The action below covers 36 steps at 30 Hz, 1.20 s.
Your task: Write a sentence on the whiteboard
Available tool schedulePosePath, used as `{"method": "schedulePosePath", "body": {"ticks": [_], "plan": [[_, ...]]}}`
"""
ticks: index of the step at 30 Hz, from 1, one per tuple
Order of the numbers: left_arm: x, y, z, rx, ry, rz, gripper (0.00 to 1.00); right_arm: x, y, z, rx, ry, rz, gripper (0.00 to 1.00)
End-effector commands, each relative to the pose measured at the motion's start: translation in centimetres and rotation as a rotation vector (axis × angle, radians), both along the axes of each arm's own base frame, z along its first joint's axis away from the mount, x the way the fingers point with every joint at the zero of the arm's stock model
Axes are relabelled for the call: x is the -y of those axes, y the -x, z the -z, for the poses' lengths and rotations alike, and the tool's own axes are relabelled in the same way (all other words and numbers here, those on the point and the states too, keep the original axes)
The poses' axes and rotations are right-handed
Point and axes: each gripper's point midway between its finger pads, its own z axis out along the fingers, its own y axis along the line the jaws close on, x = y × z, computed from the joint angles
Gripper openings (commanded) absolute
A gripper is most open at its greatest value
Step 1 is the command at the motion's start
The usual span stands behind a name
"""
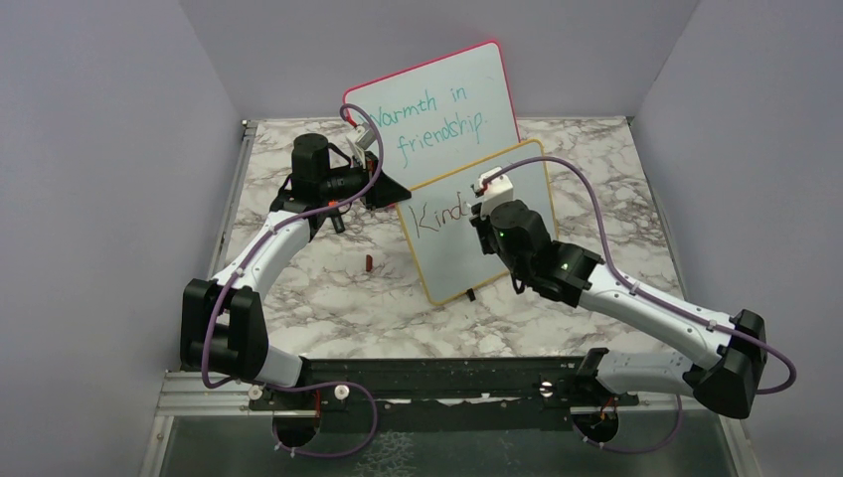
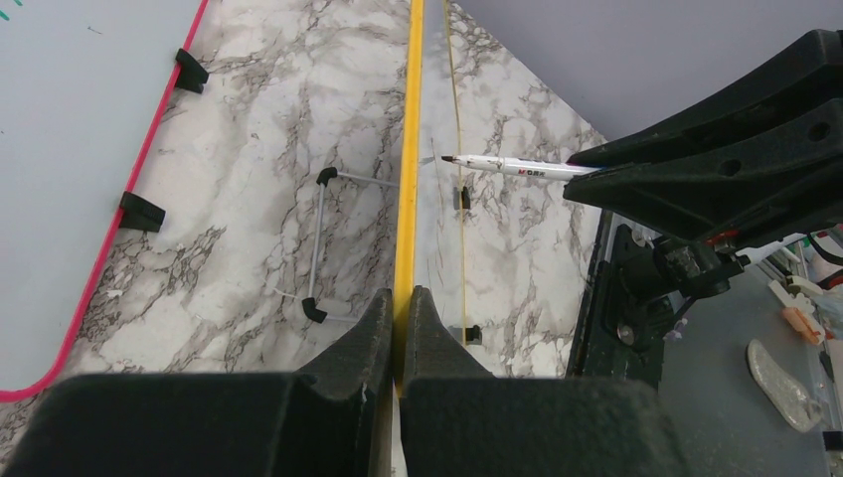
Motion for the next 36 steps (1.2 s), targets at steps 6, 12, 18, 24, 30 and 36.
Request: {"method": "schedulePosePath", "body": {"ticks": [6,12,18,24,30,36], "plan": [[0.7,1.1,1.9,-0.058,-0.027,0.050,0.00,0.3,-0.3,0.5,-0.009,0.005,0.016,0.01],[0.7,1.1,1.9,-0.058,-0.028,0.048,0.00,0.4,0.5,1.7,-0.061,0.027,-0.006,0.01],[0.7,1.1,1.9,-0.058,-0.028,0.048,0.00,0.7,1.0,2.7,-0.095,0.044,-0.011,0.01],[0.7,1.0,1.9,-0.059,-0.028,0.048,0.00,0.7,1.1,2.7,-0.103,0.049,-0.019,0.01],[0.7,1.0,1.9,-0.058,-0.029,0.047,0.00,0.7,1.3,2.8,-0.111,0.055,-0.025,0.01],[0.7,1.1,1.9,-0.057,-0.028,0.048,0.00,0.6,1.2,2.9,-0.105,0.046,-0.021,0.01]]}}
